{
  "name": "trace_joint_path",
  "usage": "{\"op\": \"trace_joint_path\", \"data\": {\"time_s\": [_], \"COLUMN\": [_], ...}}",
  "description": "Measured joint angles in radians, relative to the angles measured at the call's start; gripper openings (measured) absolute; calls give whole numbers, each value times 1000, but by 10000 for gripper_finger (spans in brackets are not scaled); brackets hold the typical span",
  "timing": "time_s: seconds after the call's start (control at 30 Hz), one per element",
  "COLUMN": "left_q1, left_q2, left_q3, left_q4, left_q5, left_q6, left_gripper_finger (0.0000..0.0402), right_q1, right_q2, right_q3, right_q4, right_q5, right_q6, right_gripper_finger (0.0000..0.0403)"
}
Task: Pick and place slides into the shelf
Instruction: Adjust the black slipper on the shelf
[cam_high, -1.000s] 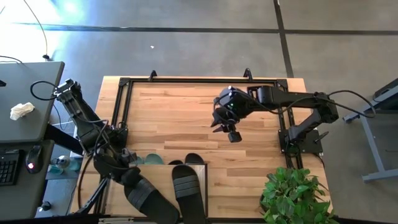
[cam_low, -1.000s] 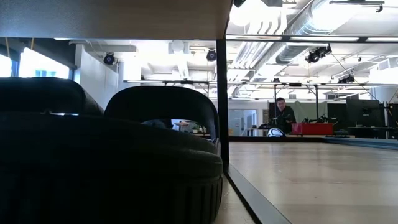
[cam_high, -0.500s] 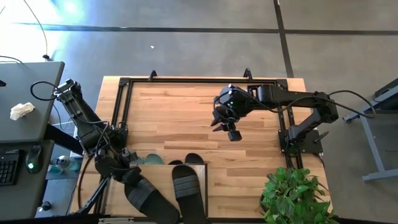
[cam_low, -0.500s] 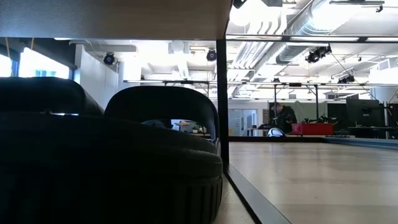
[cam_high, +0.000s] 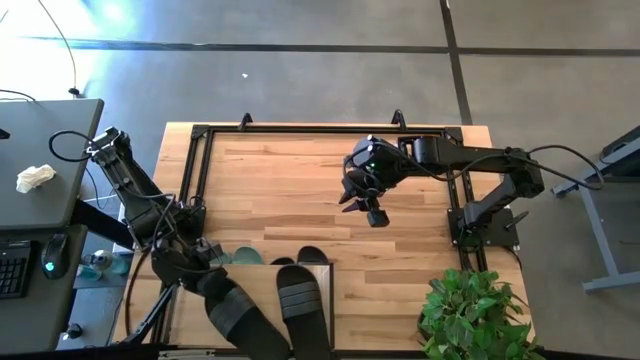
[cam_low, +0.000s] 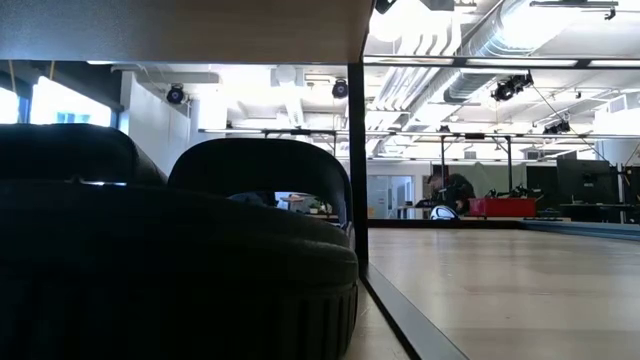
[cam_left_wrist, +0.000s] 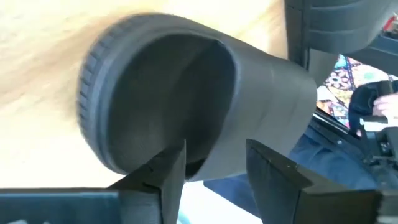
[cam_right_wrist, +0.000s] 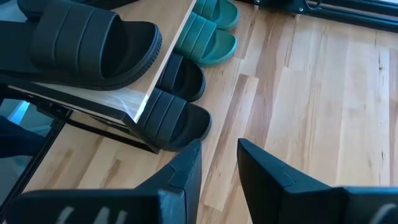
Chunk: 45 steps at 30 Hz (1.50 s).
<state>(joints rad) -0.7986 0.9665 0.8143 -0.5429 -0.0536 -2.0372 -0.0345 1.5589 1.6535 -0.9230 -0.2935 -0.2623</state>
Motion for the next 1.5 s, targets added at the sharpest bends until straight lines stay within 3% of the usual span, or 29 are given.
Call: {"op": "trace_joint_path", "data": {"time_s": [0.87,1.0,1.2,1.5], "left_q1": [0,1,0,0], "left_q2": [105,105,104,94], "left_q3": [1,1,1,1], "left_q4": [150,146,146,144], "left_q5": [-4,-10,-16,-18], "left_q6": [109,132,177,223], "left_gripper_finger": [136,106,16,6], "right_q1": [0,-2,-13,-26], "right_q2": [1,1,1,1], "right_q3": [0,0,0,0], "right_q4": [15,15,15,15], "right_q5": [-3,-3,-2,3], "right_q6": [0,0,0,-4], "right_gripper_finger": [94,94,94,94]}}
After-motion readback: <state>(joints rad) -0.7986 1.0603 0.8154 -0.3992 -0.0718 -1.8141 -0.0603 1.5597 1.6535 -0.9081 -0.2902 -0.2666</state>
